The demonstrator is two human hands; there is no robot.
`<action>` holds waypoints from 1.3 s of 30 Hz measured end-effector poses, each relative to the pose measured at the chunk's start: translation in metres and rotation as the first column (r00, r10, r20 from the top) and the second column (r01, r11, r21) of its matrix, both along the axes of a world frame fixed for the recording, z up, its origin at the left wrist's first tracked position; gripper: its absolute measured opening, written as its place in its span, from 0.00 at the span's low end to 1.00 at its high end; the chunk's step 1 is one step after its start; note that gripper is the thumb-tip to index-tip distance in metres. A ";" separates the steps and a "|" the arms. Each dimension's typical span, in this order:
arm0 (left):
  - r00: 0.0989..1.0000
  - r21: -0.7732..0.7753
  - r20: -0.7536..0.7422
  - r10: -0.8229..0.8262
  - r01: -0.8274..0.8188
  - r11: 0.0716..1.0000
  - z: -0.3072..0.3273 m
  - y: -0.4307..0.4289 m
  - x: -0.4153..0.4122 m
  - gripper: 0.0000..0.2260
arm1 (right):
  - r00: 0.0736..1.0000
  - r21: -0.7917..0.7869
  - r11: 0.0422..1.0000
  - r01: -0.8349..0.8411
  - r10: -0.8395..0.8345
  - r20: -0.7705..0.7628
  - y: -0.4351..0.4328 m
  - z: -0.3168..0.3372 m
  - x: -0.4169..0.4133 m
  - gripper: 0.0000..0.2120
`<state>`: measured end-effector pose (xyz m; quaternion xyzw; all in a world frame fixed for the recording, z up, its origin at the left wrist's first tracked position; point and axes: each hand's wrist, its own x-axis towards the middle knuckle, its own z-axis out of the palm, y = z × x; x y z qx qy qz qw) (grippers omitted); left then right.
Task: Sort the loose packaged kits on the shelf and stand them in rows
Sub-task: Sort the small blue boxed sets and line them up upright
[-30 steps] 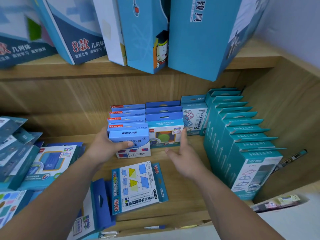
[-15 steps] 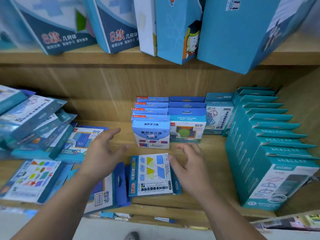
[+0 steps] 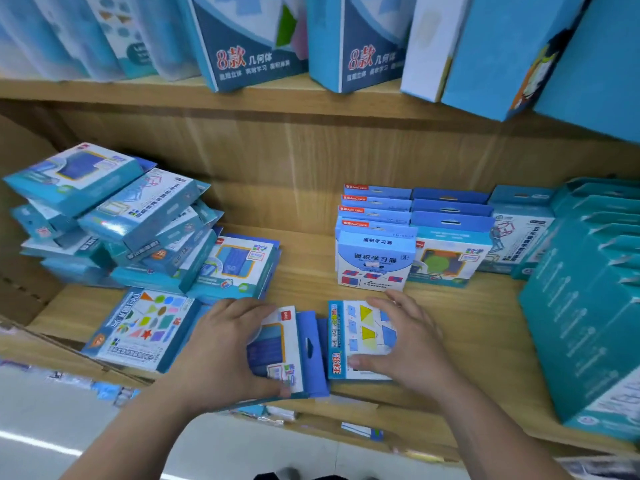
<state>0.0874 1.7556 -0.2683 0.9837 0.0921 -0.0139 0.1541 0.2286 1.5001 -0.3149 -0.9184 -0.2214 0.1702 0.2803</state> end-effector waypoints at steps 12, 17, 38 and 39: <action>0.965 -0.049 -0.104 -0.241 0.237 0.970 -0.001 0.036 0.003 0.56 | 0.955 0.085 0.951 0.297 -0.296 -0.015 0.006 -0.006 -0.034 0.48; 0.978 -0.030 -0.028 -0.206 0.205 0.978 -0.009 0.041 -0.005 0.55 | 0.931 0.076 0.929 0.363 -0.366 0.017 0.025 -0.002 -0.054 0.52; 0.972 -0.133 -0.079 -0.221 0.209 0.969 -0.011 0.072 -0.005 0.51 | 0.968 -0.189 0.963 0.191 -0.153 0.197 0.107 0.023 -0.105 0.42; 0.976 -0.165 -0.079 -0.201 0.186 0.968 -0.012 0.072 -0.004 0.51 | 0.970 -0.171 0.966 0.194 -0.164 0.179 0.108 0.022 -0.106 0.42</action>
